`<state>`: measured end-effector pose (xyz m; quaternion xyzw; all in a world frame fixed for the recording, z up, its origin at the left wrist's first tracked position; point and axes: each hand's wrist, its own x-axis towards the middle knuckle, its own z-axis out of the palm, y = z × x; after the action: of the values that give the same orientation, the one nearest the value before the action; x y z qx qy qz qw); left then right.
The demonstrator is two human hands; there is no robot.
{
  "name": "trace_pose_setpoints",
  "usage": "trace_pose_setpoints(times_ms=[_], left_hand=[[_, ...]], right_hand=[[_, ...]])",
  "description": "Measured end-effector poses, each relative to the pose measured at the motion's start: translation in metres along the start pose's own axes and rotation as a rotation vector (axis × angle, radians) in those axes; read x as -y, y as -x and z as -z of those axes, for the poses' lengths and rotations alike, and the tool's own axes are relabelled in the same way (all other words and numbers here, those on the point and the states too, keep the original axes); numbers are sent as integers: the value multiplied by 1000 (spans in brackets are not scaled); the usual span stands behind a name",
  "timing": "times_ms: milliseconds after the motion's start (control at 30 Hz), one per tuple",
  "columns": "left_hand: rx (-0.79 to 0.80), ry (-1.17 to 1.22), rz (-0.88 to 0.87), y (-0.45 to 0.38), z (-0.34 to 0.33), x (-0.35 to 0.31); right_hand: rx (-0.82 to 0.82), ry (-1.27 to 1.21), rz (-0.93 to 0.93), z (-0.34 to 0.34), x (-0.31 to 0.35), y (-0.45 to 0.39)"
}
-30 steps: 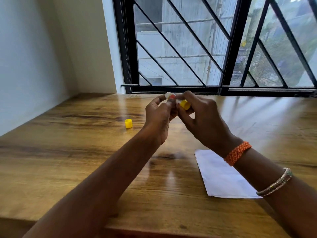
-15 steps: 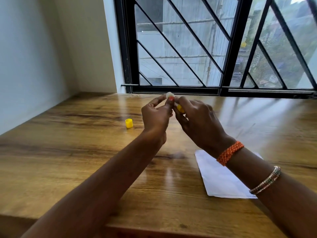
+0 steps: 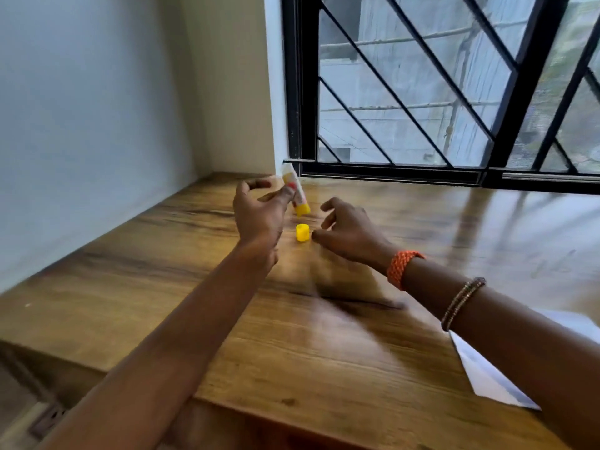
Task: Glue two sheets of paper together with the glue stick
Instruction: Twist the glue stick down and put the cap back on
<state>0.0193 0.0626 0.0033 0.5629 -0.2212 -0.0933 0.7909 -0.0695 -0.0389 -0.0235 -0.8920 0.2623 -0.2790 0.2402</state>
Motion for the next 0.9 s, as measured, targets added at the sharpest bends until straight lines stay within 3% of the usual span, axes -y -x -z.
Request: trace_pose_setpoints(times_ms=[100,367,533,767,900], left_hand=[[7,-79,-15,-7,17,12],[120,-167,38,-10,23,23],[226,-383,-287,-2,23,18],[337,-552,-544,16,15,15],[437,-703,-803,22,12,17]], right_hand=[[101,23,-33,-16,0,-12],[-7,-92,-37,-20,2,-20],[-89,-196,-26,5,4,-7],[-125,-269,21,30,2,26],[-197,-309,36,34,0,34]])
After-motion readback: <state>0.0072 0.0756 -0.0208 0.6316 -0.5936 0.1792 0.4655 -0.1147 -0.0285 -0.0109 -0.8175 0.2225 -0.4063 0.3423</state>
